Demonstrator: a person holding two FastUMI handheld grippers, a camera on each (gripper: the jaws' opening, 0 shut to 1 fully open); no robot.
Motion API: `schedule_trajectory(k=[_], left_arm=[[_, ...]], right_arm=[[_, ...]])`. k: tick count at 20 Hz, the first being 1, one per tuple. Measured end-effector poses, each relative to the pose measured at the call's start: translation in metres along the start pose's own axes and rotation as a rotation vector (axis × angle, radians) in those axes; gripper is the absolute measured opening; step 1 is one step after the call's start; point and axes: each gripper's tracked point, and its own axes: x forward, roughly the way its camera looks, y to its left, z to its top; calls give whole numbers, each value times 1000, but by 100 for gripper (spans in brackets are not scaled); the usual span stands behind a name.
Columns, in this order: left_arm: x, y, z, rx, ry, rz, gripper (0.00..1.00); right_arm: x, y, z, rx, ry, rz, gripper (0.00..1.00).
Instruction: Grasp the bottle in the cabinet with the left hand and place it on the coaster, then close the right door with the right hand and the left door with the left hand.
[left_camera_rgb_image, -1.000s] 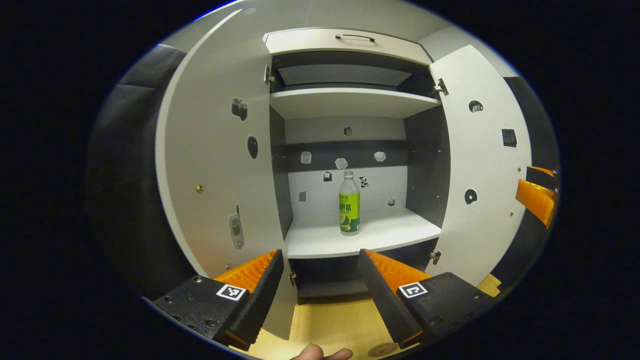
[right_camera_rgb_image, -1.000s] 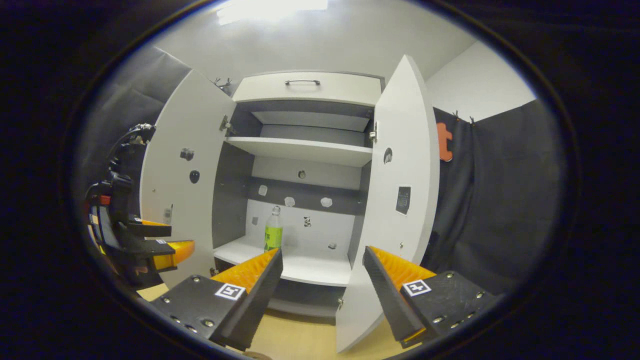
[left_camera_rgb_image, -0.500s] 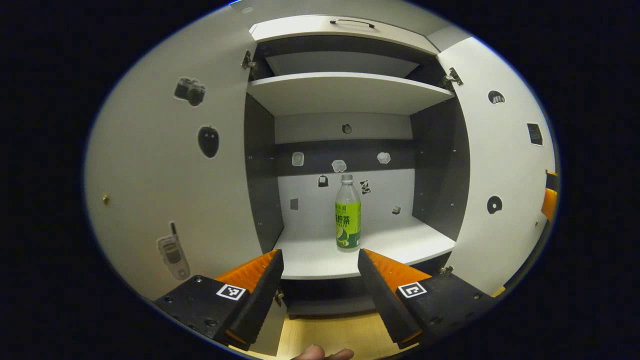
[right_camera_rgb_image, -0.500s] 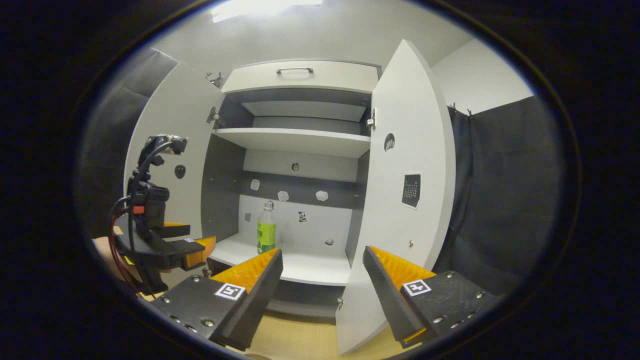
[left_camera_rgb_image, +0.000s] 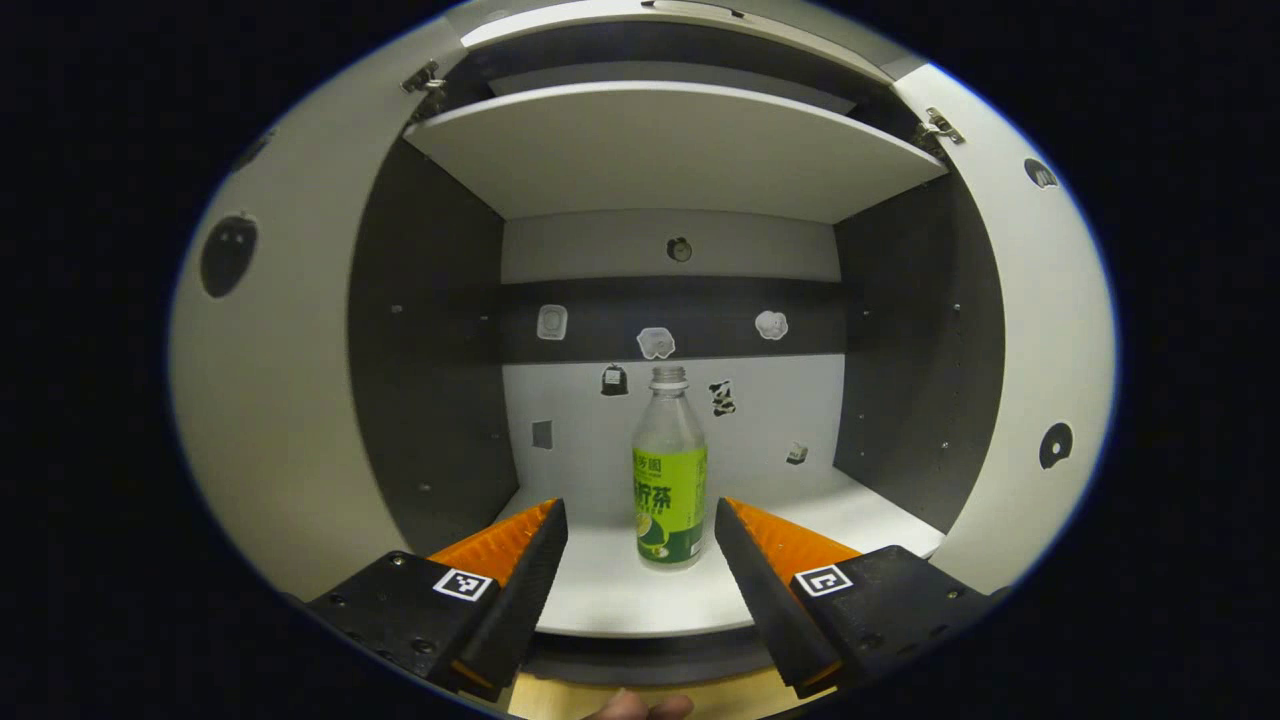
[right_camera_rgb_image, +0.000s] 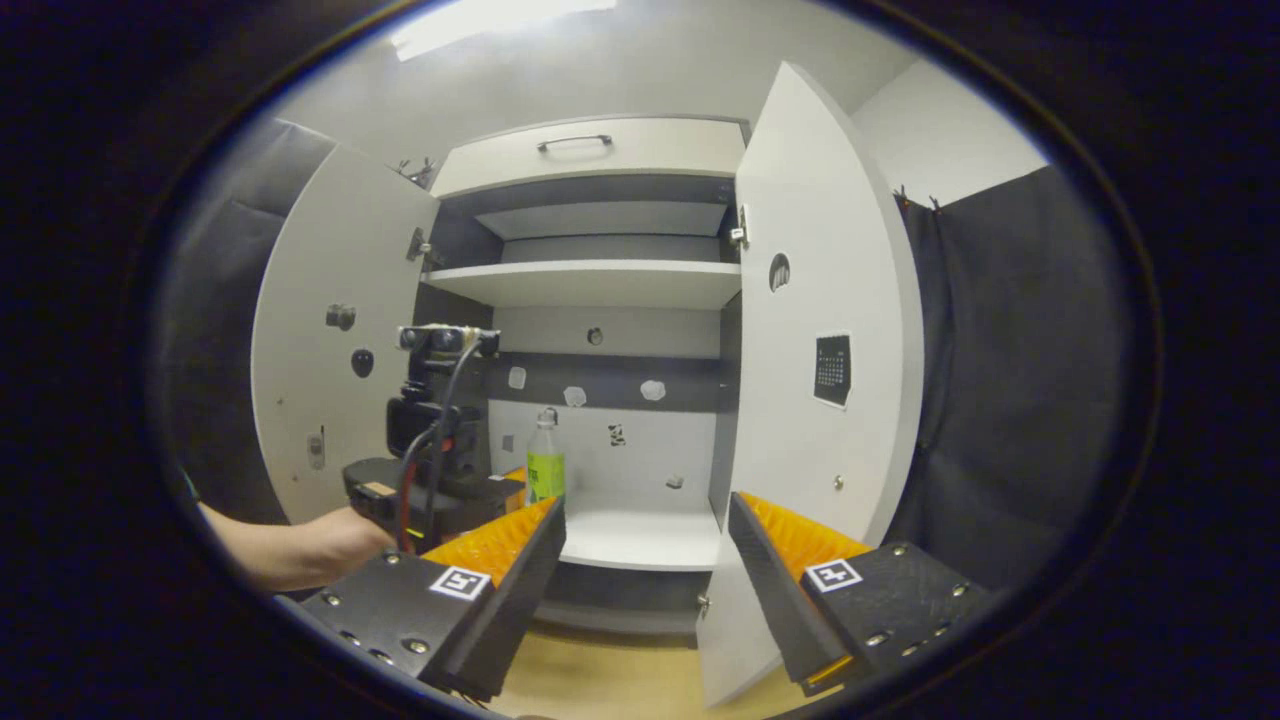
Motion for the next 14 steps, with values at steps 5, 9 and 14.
schedule_trajectory(k=[5,9,14], left_arm=[[53,-7,-12,-60,30,-27,95],[83,-7,-8,-22,19,-24,96],[107,-17,-35,42,148,-65,94]], right_arm=[[-6,-19,-1,-6,13,-54,99],[-12,-22,0,-50,1,-71,99],[-19,-11,-7,-86,7,-56,99]])
